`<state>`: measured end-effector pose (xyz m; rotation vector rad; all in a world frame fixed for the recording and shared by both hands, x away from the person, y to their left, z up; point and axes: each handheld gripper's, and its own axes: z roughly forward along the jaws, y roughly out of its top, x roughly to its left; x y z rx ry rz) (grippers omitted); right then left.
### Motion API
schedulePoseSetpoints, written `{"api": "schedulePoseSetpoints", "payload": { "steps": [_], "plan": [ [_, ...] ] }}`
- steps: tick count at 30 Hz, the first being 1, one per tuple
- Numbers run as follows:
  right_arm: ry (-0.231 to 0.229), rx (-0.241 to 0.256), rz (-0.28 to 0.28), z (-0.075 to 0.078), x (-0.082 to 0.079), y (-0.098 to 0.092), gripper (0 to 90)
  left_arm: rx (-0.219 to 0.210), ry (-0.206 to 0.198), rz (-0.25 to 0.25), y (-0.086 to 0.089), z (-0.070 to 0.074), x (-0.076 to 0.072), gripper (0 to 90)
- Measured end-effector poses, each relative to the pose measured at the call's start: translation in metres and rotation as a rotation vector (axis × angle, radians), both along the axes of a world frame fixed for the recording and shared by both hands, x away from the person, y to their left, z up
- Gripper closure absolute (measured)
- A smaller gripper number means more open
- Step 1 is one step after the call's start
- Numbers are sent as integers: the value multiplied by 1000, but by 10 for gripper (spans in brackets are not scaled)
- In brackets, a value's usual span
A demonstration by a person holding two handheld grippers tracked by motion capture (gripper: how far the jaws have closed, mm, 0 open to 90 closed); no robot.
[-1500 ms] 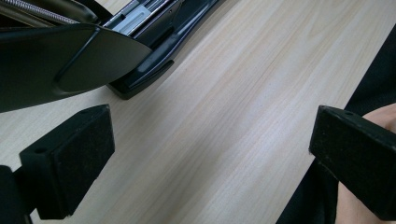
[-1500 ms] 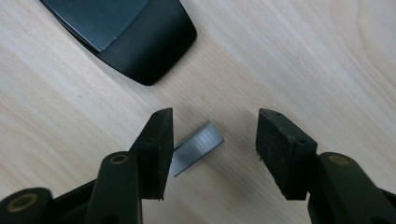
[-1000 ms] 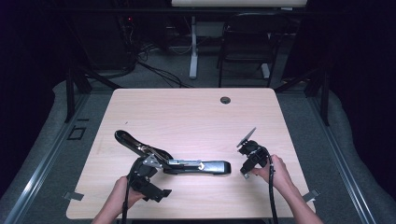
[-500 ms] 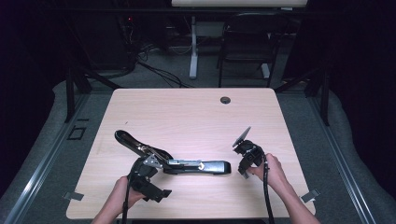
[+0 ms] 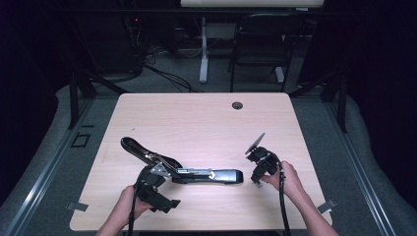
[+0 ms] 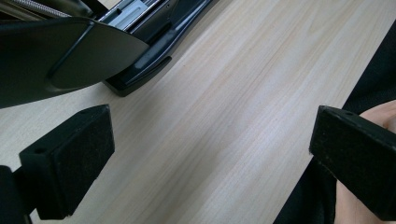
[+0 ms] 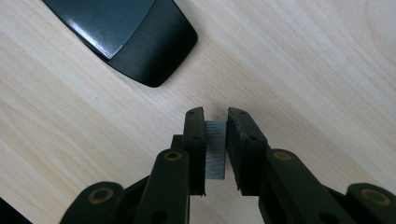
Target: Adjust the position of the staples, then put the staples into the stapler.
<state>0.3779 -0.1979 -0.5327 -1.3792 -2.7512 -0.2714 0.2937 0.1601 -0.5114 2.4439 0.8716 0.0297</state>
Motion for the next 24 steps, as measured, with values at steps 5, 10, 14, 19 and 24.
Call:
{"api": "schedulePoseSetpoints", "payload": {
  "steps": [5, 10, 14, 19, 24],
  "plan": [
    [-18, -16, 29, 3, -1, 0, 780, -6, -2, 4, 0, 1, -1, 2],
    [-35, -16, 47, 6, -2, 0, 780, -19, 1, 8, 3, 2, 0, 1],
    [-23, -28, 79, 8, 1, -1, 779, -46, -9, 9, 9, 4, 1, 1],
    [-53, 1, 52, 6, 0, -2, 779, -57, -16, 36, 15, 6, 2, 1],
    [-80, 14, 74, 9, -1, -2, 779, -49, -14, 32, 13, 5, 3, 1]
  ]
}}
